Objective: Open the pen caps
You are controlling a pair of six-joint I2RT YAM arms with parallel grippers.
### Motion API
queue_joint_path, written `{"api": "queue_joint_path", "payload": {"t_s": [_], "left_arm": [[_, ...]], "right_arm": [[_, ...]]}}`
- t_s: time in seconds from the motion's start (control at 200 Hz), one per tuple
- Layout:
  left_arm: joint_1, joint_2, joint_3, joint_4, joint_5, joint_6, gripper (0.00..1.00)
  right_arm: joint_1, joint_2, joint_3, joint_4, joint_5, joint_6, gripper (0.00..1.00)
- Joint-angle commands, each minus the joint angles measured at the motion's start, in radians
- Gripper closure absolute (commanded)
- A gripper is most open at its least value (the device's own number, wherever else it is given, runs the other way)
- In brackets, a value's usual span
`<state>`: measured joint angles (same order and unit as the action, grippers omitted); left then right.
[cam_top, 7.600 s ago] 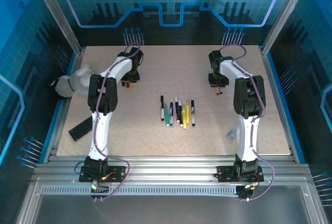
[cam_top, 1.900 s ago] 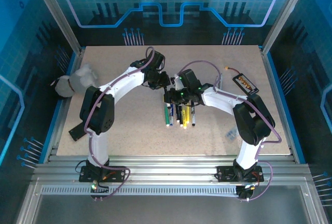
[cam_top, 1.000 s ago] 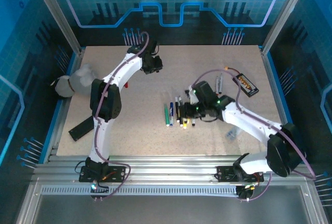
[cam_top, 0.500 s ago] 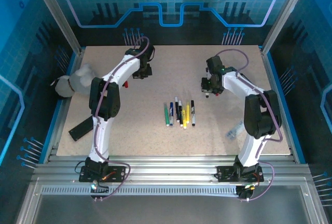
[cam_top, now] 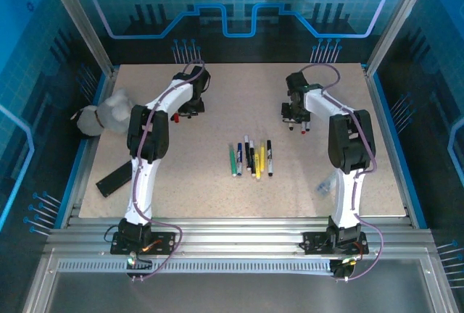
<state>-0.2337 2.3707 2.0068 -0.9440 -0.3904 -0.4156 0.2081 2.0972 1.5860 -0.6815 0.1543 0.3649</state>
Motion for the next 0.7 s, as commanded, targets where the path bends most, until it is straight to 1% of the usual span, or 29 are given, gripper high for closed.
{"api": "queue_joint_path", "payload": {"t_s": [0.0, 0.12, 0.285, 0.345, 0.42, 0.445, 0.515, 0.695], "left_arm": [[0.007, 0.028, 0.01, -0.042, -0.043, 0.011, 0.9], [0.008, 0.035, 0.009, -0.041, -0.058, 0.008, 0.88], [0.008, 0.045, 0.013, -0.051, -0.085, 0.007, 0.81], [0.008, 0.047, 0.014, -0.053, -0.088, 0.006, 0.75], [0.008, 0.048, 0.014, -0.052, -0.09, 0.008, 0.71], [0.008, 0.048, 0.015, -0.053, -0.09, 0.008, 0.71], [0.008, 0.048, 0.016, -0.055, -0.093, 0.009, 0.7], [0.008, 0.042, 0.018, -0.058, -0.098, 0.008, 0.7]], "right_arm": [[-0.011, 0.03, 0.022, -0.05, 0.052, -0.014, 1.0], [-0.011, 0.035, 0.008, -0.039, 0.057, -0.01, 0.99], [-0.01, 0.05, 0.01, -0.046, 0.084, -0.008, 0.93], [-0.012, 0.056, 0.014, -0.054, 0.093, -0.006, 0.88], [-0.011, 0.06, 0.016, -0.056, 0.094, -0.002, 0.79], [-0.01, 0.06, 0.017, -0.057, 0.096, -0.001, 0.75], [-0.01, 0.064, 0.021, -0.062, 0.1, 0.002, 0.7], [-0.009, 0.067, 0.029, -0.081, 0.124, 0.005, 0.68]]}}
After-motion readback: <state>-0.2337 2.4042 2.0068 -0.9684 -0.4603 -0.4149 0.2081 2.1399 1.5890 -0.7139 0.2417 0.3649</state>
